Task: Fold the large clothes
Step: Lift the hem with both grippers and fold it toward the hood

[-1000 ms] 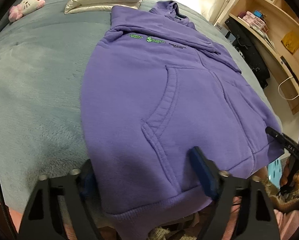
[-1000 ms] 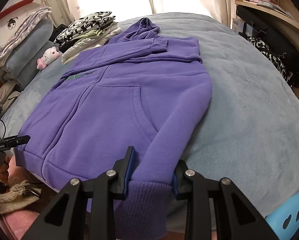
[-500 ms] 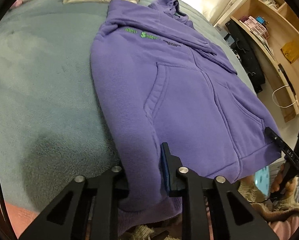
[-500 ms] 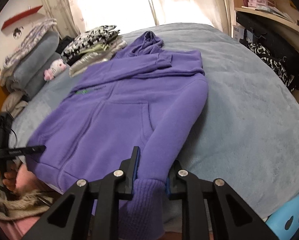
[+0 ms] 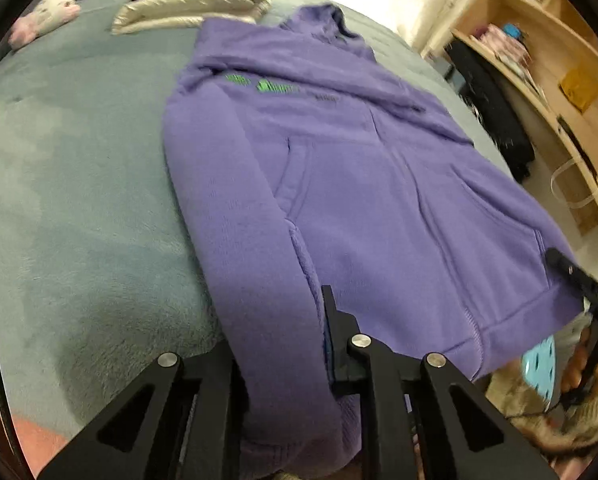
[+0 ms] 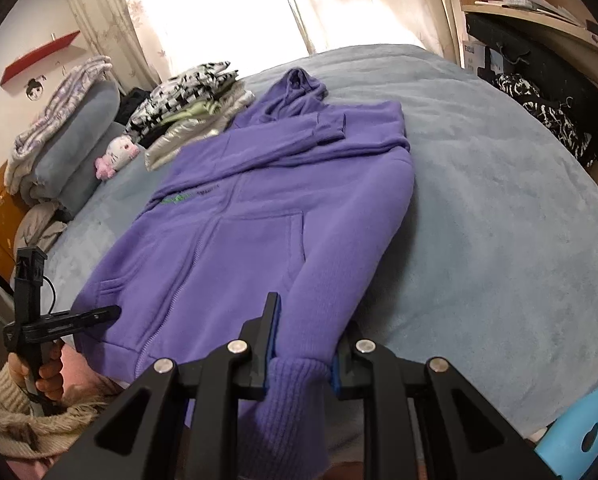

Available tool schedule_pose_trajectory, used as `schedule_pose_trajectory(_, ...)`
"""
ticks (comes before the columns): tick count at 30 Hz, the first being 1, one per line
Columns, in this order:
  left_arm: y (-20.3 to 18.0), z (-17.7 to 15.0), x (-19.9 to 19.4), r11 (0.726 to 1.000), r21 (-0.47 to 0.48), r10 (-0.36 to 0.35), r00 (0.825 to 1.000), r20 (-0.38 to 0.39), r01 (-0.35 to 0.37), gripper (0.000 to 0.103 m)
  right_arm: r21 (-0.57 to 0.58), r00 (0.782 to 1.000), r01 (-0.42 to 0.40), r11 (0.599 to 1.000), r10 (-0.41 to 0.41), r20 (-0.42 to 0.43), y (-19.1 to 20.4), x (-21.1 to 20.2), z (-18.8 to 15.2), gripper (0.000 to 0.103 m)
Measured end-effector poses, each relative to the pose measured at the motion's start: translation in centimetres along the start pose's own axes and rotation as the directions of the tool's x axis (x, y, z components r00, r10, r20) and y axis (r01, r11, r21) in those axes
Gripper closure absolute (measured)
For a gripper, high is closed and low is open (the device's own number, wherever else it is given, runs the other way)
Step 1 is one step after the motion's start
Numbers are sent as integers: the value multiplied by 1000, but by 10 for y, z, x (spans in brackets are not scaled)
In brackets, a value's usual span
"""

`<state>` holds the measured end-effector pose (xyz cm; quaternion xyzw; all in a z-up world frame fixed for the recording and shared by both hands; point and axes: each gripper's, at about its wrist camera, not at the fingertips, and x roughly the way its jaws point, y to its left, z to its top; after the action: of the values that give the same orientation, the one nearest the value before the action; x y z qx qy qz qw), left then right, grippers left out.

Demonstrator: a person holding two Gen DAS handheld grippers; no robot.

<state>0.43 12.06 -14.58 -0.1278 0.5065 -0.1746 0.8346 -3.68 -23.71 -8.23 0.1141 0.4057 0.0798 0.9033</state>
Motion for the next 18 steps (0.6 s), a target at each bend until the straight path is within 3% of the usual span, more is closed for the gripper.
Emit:
schedule_pose_trajectory(4,-14,2,-45,1000,1,-7,994,112,6,92,23,998,-36,999,34,55,0,-22,4,86)
schedule_pose_trajectory(10,-44,-1,-129,996,63,-75,969,237,61,92,32,982,-100,994,94,163,6,-85,13,86)
schedule_pose_trajectory(14,-54,-5,-166,992,95,-108,965,238,88,92,15,969,-131,991,124,213,11,-128,19,86)
schedule_pose_trajectory(18,-45,9,-170,992,49,-127,970,206,119,91,27,968,-142,990,133,214,11,-141,26,86)
